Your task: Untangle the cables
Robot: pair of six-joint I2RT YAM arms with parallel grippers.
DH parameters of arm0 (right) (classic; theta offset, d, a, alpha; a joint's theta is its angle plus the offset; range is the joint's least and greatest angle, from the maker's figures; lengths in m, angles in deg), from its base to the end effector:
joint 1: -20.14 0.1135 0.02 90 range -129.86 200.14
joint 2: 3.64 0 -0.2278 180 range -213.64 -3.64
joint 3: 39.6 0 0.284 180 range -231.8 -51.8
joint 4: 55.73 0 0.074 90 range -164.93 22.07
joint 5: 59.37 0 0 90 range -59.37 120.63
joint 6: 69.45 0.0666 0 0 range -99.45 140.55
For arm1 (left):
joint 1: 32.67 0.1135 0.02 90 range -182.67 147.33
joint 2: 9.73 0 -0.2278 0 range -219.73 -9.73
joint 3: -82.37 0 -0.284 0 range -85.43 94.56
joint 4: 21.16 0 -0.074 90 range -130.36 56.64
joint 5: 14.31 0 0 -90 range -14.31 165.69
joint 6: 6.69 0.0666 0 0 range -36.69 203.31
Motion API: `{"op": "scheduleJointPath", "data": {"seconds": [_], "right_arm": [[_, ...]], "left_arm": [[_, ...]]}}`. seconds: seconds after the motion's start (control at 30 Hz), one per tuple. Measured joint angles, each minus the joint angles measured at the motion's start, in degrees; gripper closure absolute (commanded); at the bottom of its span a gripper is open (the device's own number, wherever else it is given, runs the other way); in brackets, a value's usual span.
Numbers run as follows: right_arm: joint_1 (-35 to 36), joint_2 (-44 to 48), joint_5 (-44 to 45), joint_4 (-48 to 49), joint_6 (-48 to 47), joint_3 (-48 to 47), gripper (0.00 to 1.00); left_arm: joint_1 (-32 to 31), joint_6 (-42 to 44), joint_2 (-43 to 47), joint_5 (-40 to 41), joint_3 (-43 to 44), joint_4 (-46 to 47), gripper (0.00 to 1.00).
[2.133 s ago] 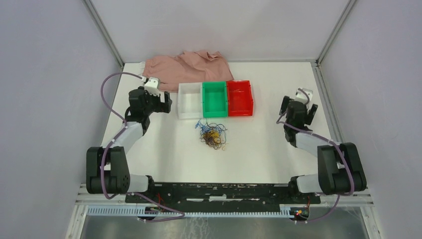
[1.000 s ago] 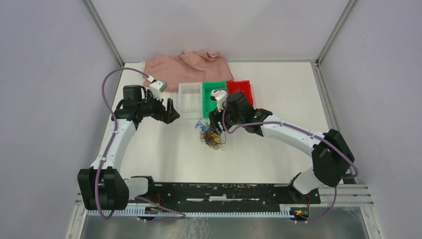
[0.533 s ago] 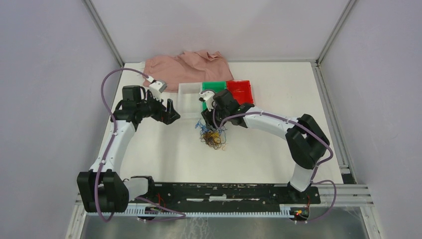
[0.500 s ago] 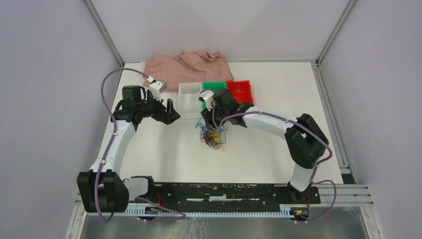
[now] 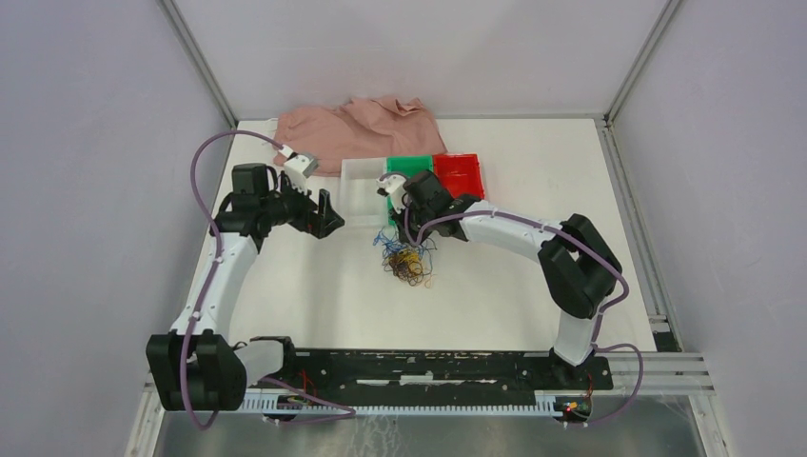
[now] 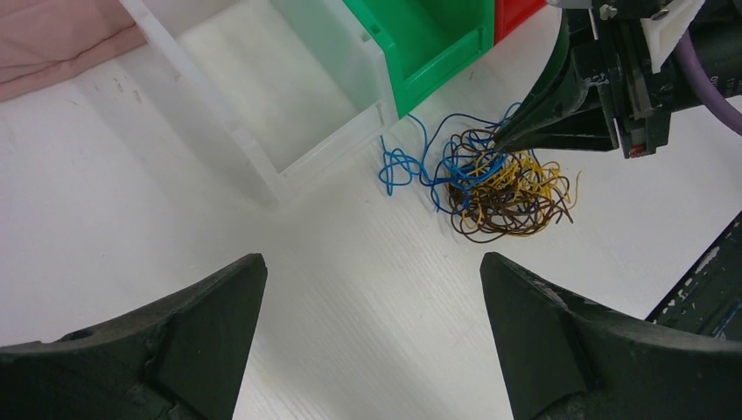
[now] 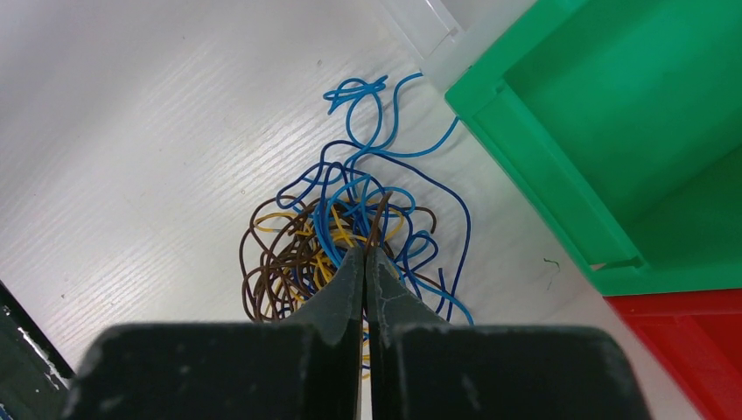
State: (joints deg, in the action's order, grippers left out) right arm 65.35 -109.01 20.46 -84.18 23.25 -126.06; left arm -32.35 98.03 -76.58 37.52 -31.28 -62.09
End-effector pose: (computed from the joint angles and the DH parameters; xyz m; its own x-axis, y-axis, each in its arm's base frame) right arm 0.3042 0.3231 0.1385 -0.5546 -0.4928 -0.6705 -0.7575 0.6325 0.1617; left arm 0.3094 -0.0394 0.2369 -0.5234 0.1968 -0.8291 0.6120 0.7638 -0.2050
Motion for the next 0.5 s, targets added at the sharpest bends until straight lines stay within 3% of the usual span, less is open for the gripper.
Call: {"op": "scheduleJointPath", "data": {"seconds": [0.17, 0.5], "right_arm": [[0.0, 2.2, -0.1, -1.9, 0.5, -0.3, 1.0], [0.0, 16.7, -6.1, -2.6, 5.5, -3.4, 1.0]], "left_arm": [[0.0, 0.0, 1.6, -1.6, 0.0, 0.0, 0.01], [0.0, 5.7, 7.1, -6.3, -0.1, -5.1, 0.01]]}}
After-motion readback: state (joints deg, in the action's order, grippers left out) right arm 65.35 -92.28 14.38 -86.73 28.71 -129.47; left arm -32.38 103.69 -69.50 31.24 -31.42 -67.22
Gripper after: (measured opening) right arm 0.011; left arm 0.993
